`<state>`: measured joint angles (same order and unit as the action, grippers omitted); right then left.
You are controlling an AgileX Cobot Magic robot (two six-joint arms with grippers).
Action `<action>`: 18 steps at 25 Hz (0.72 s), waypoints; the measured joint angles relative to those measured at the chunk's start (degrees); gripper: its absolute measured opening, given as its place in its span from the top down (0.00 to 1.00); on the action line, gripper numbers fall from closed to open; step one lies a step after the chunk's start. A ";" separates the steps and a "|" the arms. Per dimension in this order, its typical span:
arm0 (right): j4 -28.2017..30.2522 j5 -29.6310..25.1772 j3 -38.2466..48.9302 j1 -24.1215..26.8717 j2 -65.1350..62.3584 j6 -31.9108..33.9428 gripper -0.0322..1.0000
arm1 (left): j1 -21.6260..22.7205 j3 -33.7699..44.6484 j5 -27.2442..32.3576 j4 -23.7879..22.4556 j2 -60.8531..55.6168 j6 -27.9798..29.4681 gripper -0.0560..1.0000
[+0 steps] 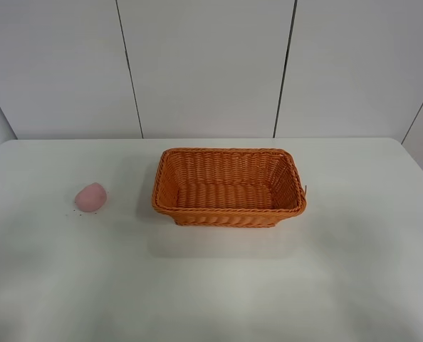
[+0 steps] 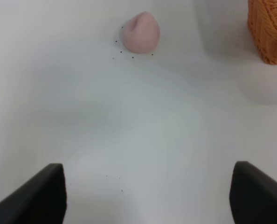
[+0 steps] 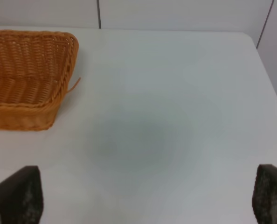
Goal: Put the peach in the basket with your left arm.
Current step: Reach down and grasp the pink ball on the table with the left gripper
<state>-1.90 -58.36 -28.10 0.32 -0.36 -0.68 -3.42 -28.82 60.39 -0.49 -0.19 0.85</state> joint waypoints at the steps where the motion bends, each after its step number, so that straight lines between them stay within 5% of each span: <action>1: 0.00 0.00 0.00 0.00 0.00 0.00 0.30 | 0.00 0.00 0.00 0.00 0.00 0.00 0.24; 9: 0.00 0.00 0.00 0.00 0.00 0.00 0.30 | 0.00 -1.66 -0.45 -0.19 2.59 0.00 0.24; 18: 0.00 0.00 0.00 0.00 0.00 0.00 0.30 | 0.00 -18.09 -2.90 -0.24 39.34 0.00 0.24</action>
<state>-1.90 -58.36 -28.10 0.32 -0.36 -0.68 -3.42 -46.91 57.49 -0.73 39.15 0.85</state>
